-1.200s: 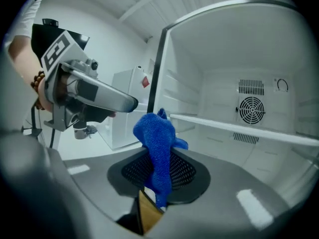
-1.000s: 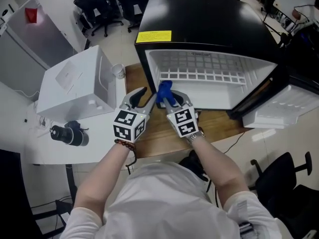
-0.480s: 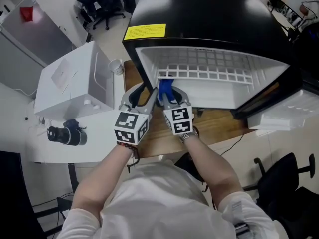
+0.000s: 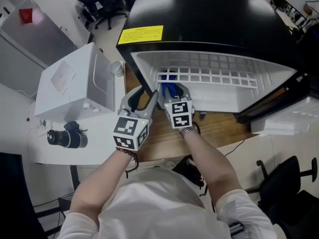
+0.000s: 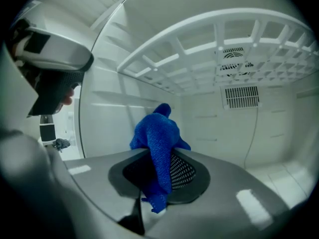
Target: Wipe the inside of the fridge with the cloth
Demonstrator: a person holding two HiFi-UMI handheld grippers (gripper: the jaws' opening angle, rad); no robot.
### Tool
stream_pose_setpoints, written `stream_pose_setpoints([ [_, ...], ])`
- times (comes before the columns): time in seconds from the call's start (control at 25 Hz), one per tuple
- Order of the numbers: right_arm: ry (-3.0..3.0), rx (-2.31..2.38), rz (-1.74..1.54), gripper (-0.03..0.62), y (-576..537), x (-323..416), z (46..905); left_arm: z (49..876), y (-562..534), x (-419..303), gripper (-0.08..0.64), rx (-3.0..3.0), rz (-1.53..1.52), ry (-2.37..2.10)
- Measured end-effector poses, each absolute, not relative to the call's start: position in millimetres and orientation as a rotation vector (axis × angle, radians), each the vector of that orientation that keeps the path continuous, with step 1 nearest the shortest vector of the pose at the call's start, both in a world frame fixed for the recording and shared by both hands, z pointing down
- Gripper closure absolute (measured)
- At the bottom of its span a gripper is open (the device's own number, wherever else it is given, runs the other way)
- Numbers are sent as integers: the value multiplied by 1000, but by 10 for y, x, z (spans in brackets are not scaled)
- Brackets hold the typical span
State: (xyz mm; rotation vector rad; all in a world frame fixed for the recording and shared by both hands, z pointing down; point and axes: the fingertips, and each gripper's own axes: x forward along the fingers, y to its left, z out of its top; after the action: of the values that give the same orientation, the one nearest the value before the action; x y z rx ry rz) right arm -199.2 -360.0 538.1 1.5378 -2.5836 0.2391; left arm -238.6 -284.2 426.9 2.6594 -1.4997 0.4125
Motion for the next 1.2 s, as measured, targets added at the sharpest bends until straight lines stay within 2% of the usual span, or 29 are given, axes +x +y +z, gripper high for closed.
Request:
stream_pose_setpoints([
  [1.2,-2513,1745,208,529,-4455,-1872,5502,4258,-2879,-2383,405,2646,368,-1602],
])
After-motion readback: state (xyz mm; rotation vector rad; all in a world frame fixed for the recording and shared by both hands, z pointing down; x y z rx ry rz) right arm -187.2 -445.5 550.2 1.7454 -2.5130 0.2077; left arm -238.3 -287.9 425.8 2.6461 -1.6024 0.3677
